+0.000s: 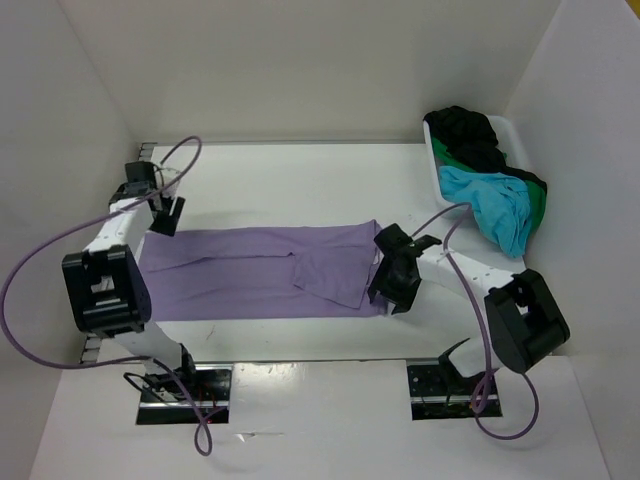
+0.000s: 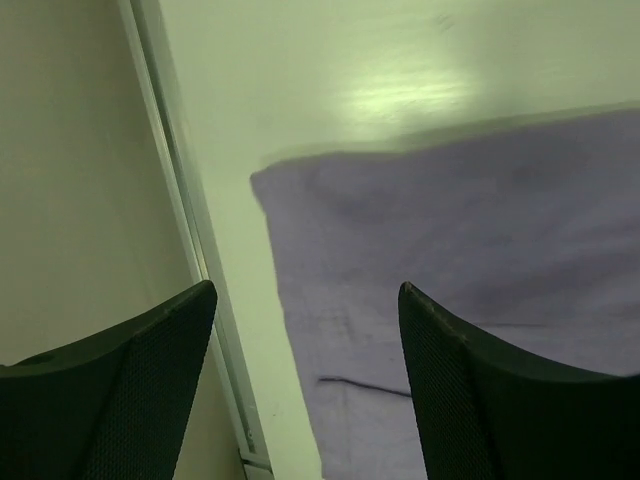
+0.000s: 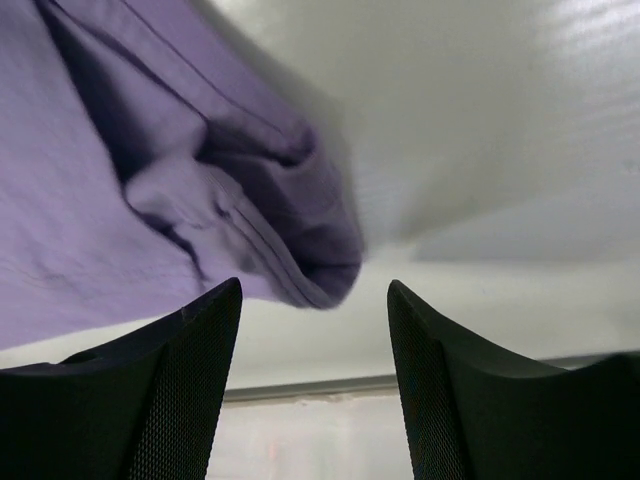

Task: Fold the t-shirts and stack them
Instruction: Rotate the tshirt 90 degrees

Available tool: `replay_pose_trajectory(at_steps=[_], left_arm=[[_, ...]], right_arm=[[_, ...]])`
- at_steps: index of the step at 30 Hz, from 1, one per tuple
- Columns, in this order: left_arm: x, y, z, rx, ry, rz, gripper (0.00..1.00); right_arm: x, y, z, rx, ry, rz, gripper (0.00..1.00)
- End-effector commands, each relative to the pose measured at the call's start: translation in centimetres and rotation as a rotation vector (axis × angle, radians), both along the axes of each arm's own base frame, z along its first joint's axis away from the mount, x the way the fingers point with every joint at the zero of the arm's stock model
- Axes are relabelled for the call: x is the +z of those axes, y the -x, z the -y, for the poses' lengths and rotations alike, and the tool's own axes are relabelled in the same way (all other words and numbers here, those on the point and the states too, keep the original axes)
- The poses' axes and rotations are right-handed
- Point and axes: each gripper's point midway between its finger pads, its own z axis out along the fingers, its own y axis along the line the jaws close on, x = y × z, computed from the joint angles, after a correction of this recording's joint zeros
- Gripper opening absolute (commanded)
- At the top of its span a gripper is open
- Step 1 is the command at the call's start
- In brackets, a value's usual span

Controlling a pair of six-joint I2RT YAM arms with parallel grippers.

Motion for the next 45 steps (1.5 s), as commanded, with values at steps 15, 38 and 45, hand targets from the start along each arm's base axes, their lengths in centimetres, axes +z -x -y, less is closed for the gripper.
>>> replay_pose_trajectory(at_steps=[15, 38, 45], left_arm=[[-9.5, -1.8, -9.4, 0.202, -0.037, -0.137, 0.87], [-6.4, 6.6, -6.3, 0.164, 0.121, -0.272, 0.86], [-4.3, 5.4, -6.0, 0.171, 0.106, -0.217, 0.90]], right_arm=[[-4.2, -1.7, 0.2, -0.031, -0.059, -0.048, 0.15], [2.8, -41.4, -1.6, 0.248, 0.336, 0.513, 0.78], [16.0, -39.9, -0.2, 0.223, 0.334, 0.676, 1.00]])
